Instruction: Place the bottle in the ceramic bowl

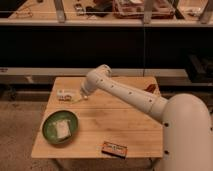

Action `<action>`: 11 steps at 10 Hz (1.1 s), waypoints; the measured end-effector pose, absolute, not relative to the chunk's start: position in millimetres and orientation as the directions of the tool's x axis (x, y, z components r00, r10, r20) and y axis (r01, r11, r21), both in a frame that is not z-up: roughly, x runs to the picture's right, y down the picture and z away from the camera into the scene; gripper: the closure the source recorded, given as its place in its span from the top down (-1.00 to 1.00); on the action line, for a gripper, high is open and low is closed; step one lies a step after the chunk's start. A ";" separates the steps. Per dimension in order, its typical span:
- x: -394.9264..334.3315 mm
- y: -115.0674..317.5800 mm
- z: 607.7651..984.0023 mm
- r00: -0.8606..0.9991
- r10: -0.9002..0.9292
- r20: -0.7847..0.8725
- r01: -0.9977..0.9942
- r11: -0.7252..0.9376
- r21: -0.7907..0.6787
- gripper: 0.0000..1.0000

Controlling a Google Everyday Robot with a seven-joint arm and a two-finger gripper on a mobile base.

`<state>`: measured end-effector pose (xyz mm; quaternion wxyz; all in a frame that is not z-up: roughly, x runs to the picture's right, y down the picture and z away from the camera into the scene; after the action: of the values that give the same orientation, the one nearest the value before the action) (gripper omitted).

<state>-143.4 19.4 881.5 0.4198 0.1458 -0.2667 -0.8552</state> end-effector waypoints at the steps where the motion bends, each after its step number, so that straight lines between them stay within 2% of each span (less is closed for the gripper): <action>1: -149.9 12.5 890.2 -0.623 -0.780 -0.061 0.628 -0.545 0.556 0.60; 5: -177.0 -4.4 910.5 -0.695 -0.698 -0.174 0.549 -0.671 0.498 0.60; 11: -215.8 16.5 951.0 -0.724 -0.655 -0.214 0.443 -0.681 0.583 0.60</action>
<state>-215.8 16.5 951.0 0.3076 0.2078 -0.2550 -0.8928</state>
